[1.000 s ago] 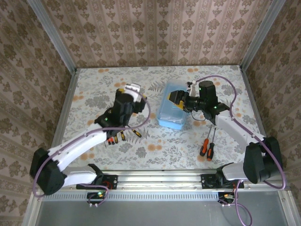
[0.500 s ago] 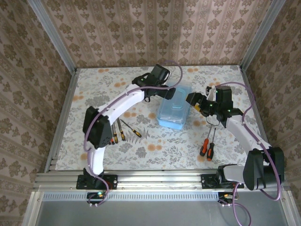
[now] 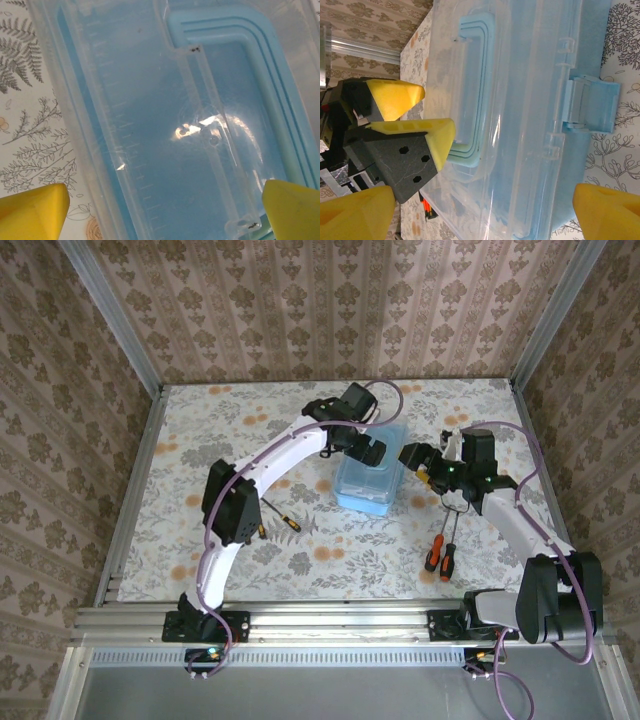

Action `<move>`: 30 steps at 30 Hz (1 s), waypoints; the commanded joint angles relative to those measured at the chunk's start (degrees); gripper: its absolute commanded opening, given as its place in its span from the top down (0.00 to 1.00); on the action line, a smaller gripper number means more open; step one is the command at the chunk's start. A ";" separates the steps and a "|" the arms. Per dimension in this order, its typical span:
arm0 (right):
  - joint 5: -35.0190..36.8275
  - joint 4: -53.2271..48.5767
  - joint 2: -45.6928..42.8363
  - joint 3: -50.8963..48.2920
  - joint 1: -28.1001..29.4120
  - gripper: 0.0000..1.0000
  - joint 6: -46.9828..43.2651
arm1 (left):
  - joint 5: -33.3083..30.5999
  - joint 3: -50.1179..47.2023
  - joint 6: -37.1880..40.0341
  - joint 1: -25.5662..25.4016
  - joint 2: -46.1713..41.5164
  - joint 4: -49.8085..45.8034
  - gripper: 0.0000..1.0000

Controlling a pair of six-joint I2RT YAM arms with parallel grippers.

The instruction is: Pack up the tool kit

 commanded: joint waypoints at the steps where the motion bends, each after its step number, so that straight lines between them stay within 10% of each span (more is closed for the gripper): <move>1: -1.88 1.83 -1.55 -0.74 -0.28 0.07 -0.24 | -0.40 1.45 -1.66 0.33 1.85 -2.80 0.00; 13: -3.47 3.13 -2.44 -1.14 -0.34 0.08 1.06 | 5.04 -1.94 -4.23 1.62 -0.14 0.66 0.39; 30: -10.55 13.21 2.14 -1.11 -0.26 0.05 6.10 | 27.29 -24.03 -19.29 7.32 -11.99 29.80 0.46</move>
